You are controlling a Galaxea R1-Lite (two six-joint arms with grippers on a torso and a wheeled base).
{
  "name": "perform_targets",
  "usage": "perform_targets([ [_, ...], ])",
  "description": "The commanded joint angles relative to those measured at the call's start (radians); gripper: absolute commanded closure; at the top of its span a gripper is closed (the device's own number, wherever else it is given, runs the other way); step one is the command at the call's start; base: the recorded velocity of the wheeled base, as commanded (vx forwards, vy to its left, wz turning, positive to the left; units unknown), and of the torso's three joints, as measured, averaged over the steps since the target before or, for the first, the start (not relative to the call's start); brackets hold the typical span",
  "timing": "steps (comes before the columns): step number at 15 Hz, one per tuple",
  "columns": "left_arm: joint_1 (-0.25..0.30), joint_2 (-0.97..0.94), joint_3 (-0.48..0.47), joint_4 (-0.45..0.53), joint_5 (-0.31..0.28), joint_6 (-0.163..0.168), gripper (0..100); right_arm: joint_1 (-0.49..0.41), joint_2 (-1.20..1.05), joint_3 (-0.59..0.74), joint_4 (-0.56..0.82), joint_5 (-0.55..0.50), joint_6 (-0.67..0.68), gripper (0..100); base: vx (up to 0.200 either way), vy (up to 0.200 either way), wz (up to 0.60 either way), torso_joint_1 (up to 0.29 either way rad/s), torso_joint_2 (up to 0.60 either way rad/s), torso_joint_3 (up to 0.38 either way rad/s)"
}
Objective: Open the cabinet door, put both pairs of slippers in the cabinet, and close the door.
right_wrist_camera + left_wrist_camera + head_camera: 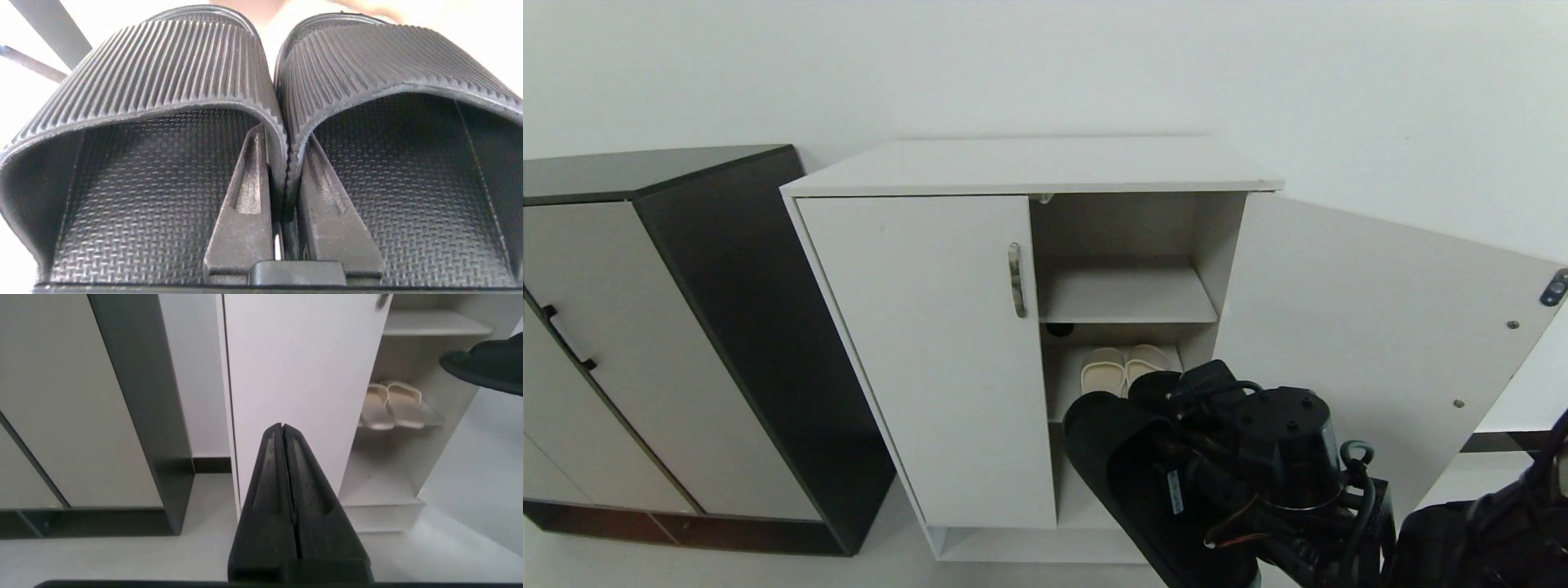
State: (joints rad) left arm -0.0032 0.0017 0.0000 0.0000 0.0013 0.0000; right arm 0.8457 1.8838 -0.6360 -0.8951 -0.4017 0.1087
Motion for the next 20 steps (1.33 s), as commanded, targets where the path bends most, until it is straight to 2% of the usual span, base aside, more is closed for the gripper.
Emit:
perform_targets([
  [1,0.0,0.001,0.0,0.0,0.0,0.0,100,0.001,0.005,0.001,-0.004,0.0,0.0,100,0.0,0.0,0.0,-0.09,0.45,0.369],
  [7,0.0,0.001,0.0,0.0,0.0,0.0,100,-0.002,0.005,0.001,-0.005,0.0,0.0,100,0.0,0.0,0.0,-0.036,0.39,0.35],
  [14,0.0,0.001,0.0,0.0,-0.001,0.0,100,-0.004,0.024,0.01,-0.062,0.007,-0.011,100,0.0,0.0,0.0,0.0,0.03,0.023],
  [20,0.0,0.001,0.0,0.0,-0.001,0.0,100,-0.001,0.024,0.052,-0.094,0.06,-0.035,100,0.0,0.0,0.0,0.0,0.0,0.0],
])
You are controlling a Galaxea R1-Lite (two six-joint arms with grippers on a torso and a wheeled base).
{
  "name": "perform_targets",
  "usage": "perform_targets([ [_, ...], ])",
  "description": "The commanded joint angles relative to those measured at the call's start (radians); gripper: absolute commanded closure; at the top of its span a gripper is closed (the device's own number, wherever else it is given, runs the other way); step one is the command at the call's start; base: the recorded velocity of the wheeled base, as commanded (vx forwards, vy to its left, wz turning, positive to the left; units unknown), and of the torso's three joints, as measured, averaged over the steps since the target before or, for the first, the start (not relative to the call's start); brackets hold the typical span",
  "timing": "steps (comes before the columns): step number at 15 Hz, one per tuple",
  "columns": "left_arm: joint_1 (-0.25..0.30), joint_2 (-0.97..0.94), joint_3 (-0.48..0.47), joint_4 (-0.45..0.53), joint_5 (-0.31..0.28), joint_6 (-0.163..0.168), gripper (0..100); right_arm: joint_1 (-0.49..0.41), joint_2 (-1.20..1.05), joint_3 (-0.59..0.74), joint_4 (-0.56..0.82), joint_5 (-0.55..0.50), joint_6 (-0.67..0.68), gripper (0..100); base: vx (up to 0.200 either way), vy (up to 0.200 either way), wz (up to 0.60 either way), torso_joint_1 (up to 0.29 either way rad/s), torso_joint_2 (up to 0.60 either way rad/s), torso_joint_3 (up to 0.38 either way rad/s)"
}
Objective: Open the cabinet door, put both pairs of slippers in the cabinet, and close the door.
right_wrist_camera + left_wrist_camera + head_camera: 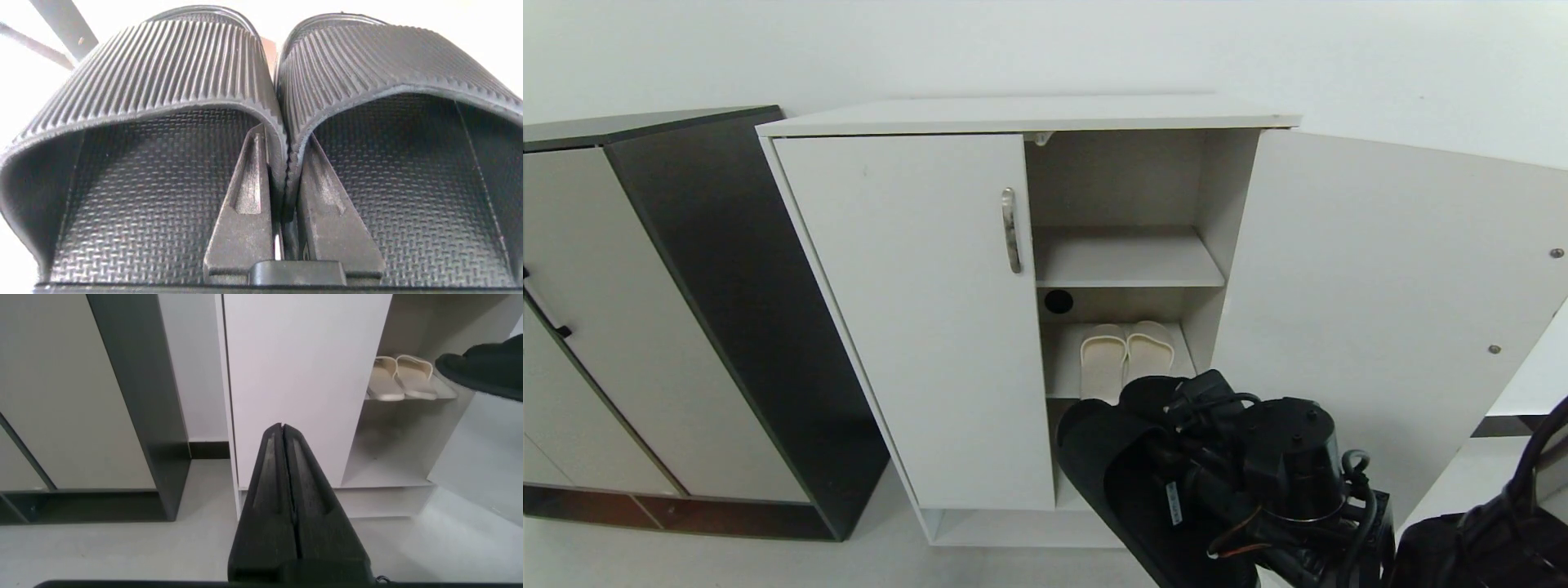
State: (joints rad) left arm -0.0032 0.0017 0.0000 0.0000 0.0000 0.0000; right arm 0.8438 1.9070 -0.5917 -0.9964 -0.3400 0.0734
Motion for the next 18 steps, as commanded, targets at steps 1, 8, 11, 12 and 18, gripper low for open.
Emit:
perform_targets([
  [1,0.0,0.0,0.0,0.0,0.0,0.0,100,0.0,0.004,0.029,-0.031,0.019,-0.009,100,0.0,0.0,0.0,0.0,0.0,0.0],
  [8,0.0,0.0,0.0,0.0,0.002,0.0,100,-0.005,0.043,0.055,-0.137,0.061,-0.026,100,0.0,0.0,-0.17,0.001,0.0,0.001],
  [11,0.0,0.001,0.0,0.0,0.002,0.0,100,-0.005,0.056,0.055,-0.159,0.061,-0.027,100,0.0,0.0,0.0,0.0,0.0,0.0],
  [12,0.0,0.001,0.0,0.0,0.0,0.0,100,-0.005,0.064,0.05,-0.177,0.059,-0.029,100,0.0,0.0,0.0,0.0,0.0,0.0],
  [18,0.0,0.001,0.0,0.0,0.002,0.0,100,0.047,0.032,-0.335,0.257,-0.183,0.048,100,0.0,0.0,0.0,0.0,0.0,0.0],
])
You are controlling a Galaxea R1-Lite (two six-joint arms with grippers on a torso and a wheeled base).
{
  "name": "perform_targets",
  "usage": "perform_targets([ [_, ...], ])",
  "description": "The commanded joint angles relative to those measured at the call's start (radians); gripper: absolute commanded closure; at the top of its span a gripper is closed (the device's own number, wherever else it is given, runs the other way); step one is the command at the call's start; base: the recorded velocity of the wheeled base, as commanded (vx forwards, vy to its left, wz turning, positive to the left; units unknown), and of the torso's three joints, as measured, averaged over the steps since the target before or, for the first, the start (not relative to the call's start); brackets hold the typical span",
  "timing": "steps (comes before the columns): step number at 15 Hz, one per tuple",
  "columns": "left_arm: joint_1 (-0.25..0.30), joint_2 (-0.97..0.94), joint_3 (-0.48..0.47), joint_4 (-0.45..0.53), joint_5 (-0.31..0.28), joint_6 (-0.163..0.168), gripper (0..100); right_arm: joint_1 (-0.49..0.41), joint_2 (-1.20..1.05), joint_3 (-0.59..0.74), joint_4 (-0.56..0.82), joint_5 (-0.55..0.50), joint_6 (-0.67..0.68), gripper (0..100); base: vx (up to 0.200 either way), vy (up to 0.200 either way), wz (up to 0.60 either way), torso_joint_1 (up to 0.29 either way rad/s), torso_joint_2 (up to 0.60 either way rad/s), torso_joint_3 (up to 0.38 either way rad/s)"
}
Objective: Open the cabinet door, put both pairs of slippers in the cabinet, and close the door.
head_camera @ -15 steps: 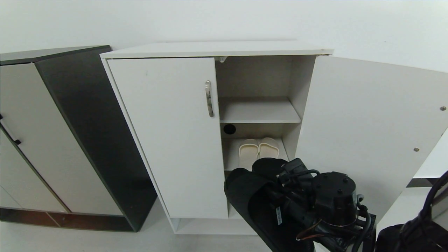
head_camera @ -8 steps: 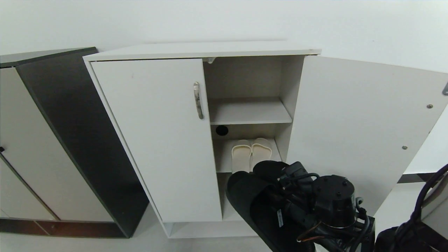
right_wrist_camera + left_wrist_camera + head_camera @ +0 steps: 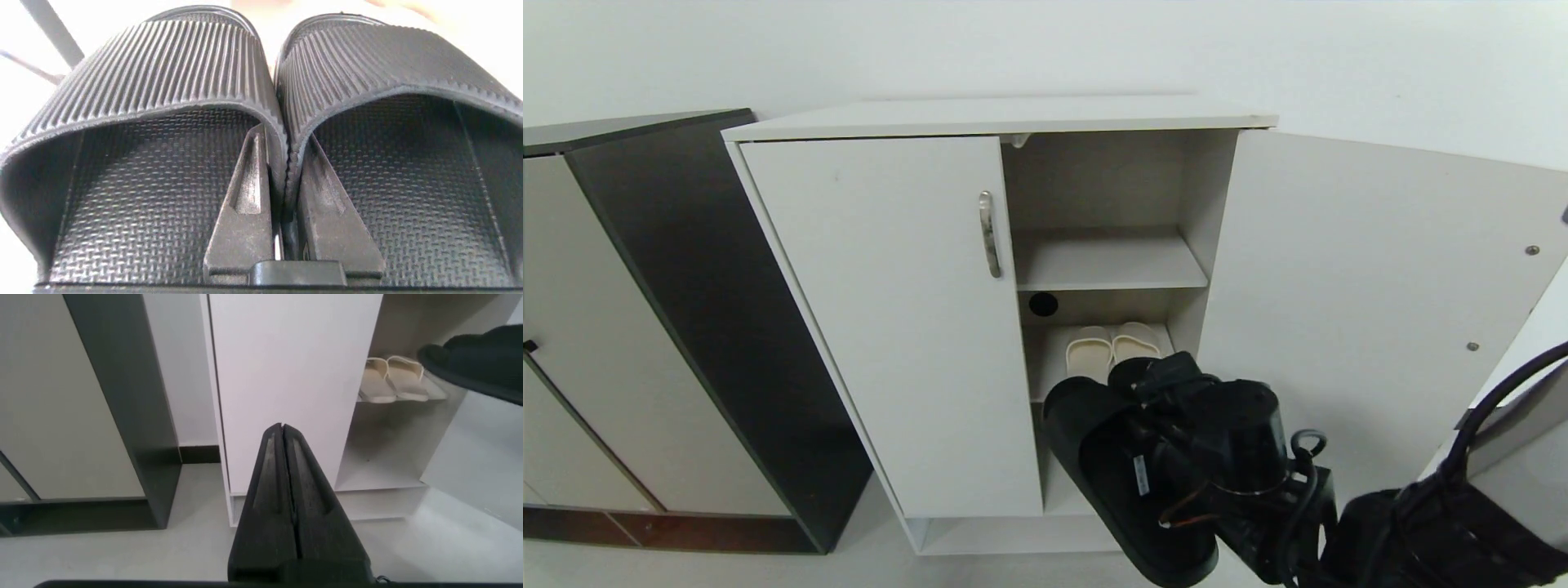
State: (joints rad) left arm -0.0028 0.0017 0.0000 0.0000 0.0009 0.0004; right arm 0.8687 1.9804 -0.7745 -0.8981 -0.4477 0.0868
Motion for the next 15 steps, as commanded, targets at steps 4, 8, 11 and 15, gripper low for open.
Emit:
perform_targets([
  [4,0.0,0.001,0.0,0.0,0.001,0.001,100,0.088,-0.103,-0.49,0.734,-0.198,0.261,100,0.0,0.0,0.0,0.0,0.0,0.0],
  [8,0.0,0.0,0.0,0.0,-0.001,0.006,100,0.092,-0.048,-0.686,0.872,-0.284,0.306,100,0.0,0.0,0.0,0.0,0.0,0.0],
  [11,0.0,0.0,0.0,0.0,-0.001,0.003,100,0.065,-0.028,-0.732,0.87,-0.296,0.266,100,0.0,0.0,0.0,0.0,0.0,0.0],
  [15,0.0,0.001,0.0,0.0,-0.001,0.003,100,0.038,0.018,-0.744,0.84,-0.319,0.251,100,0.0,0.0,0.0,0.0,0.0,0.0],
])
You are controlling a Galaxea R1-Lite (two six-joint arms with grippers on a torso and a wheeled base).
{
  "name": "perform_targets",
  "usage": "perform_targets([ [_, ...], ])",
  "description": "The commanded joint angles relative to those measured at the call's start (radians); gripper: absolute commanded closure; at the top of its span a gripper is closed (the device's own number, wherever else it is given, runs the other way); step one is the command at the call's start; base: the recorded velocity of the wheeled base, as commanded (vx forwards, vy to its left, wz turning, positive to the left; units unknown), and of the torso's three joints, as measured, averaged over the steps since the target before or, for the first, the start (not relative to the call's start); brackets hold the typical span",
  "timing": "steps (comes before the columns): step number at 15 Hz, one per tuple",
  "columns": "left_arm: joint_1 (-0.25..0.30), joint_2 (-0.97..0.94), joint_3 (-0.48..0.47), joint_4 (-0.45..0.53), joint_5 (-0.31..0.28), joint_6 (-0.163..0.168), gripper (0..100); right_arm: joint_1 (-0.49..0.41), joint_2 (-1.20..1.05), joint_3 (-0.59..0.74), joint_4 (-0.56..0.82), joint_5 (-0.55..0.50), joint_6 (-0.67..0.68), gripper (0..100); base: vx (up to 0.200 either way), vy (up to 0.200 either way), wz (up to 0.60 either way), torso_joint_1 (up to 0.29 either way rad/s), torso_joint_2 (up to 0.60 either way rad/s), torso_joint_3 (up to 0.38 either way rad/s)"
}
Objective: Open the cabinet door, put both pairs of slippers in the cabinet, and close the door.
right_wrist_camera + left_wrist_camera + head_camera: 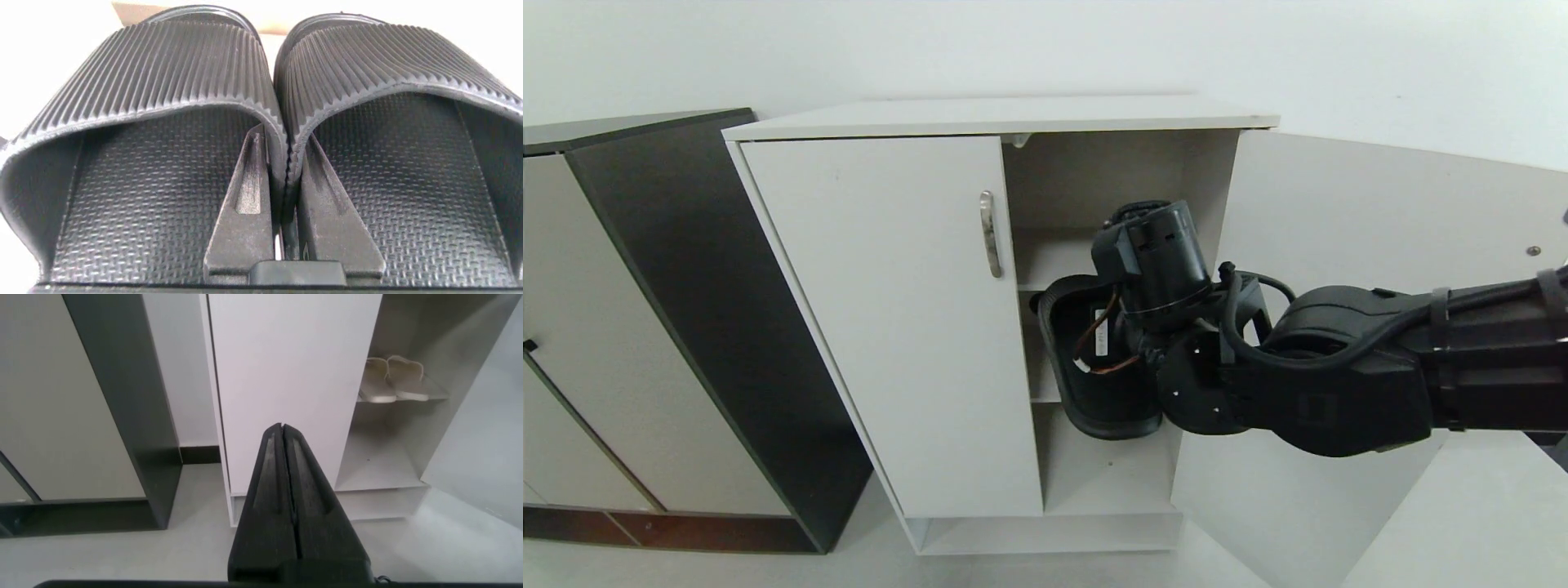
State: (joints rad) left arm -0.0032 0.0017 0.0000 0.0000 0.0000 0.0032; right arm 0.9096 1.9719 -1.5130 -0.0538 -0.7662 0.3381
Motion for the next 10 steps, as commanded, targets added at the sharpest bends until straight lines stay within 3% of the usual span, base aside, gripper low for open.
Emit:
perform_targets([
  [1,0.0,0.001,0.0,0.0,0.0,0.0,100,-0.003,0.042,-0.019,-0.017,-0.025,-0.002,100,0.0,0.0,0.0,0.0,0.0,0.0],
  [5,0.0,0.001,0.0,0.0,0.0,0.0,100,-0.003,0.062,-0.036,-0.035,-0.031,-0.016,100,0.0,0.0,0.0,0.0,0.0,0.0],
  [10,0.0,0.001,0.0,0.0,-0.003,0.001,100,-0.011,0.081,-0.036,-0.084,-0.031,-0.042,100,0.2,0.0,0.0,-0.001,0.0,0.0],
])
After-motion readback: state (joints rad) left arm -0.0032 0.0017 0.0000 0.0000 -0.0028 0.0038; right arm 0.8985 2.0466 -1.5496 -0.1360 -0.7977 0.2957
